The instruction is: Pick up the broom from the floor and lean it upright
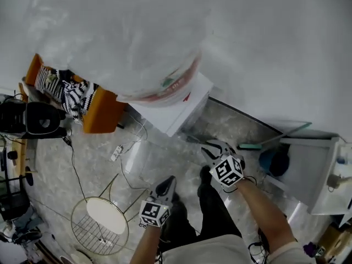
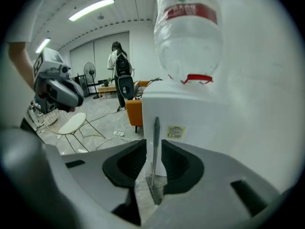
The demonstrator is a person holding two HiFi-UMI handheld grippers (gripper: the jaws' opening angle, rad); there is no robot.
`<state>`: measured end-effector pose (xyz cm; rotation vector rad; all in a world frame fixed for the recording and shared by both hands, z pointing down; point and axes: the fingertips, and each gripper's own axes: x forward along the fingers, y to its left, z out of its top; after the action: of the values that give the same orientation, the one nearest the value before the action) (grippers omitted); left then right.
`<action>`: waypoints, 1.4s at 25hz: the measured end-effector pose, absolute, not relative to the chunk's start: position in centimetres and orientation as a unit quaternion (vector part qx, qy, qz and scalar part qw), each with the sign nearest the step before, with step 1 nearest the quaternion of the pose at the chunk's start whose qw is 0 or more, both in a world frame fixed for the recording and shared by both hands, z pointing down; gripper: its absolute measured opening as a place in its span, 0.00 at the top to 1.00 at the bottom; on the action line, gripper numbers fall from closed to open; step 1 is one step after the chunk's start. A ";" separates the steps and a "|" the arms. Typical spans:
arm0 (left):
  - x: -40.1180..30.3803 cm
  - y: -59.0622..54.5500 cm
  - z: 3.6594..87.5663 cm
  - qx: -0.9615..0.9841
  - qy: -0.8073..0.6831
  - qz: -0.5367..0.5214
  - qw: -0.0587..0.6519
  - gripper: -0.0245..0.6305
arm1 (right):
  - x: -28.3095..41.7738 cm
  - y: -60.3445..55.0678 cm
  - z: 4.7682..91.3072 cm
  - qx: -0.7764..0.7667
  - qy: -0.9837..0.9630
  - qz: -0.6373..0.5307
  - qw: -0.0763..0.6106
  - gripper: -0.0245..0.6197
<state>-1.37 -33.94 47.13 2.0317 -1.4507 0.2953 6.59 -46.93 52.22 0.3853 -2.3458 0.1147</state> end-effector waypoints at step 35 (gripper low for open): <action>-1.9 -11.6 19.9 0.836 -0.515 0.062 0.176 0.95 | 14.9 -19.4 19.1 0.304 -0.923 0.030 0.232 0.96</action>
<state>-1.93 -11.64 19.88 2.3693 -1.4598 0.1770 14.89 -19.38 19.11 0.8368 -2.5379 0.0835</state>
